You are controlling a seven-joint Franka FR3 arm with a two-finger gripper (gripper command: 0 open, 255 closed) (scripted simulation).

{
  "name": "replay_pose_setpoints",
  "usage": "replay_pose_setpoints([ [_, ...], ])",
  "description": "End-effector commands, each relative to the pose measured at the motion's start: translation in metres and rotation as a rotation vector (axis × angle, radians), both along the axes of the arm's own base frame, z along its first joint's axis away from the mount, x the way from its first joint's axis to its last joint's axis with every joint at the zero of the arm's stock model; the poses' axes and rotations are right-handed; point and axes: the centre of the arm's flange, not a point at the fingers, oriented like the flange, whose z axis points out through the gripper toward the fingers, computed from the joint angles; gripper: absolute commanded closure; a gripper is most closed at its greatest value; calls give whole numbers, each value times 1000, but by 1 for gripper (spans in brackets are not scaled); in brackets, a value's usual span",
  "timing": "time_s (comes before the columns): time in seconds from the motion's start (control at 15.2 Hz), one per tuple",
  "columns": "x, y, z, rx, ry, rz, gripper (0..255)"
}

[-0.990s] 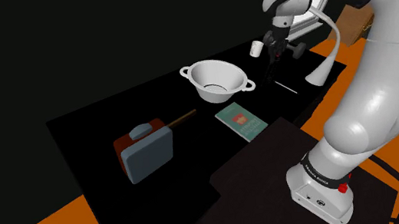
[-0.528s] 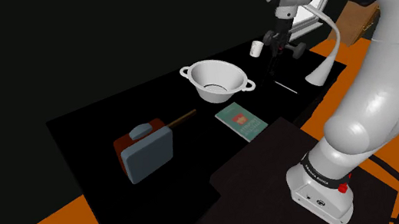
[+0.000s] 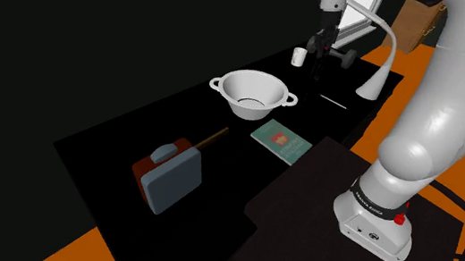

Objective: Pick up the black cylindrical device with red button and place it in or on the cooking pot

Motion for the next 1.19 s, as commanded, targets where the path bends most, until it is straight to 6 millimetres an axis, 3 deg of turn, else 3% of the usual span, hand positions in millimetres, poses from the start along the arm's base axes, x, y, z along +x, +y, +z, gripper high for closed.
replay_pose_setpoints([
  [0.0,14,16,7,0,0,-1,255],
  [1.12,161,182,43,0,0,-1,255],
])
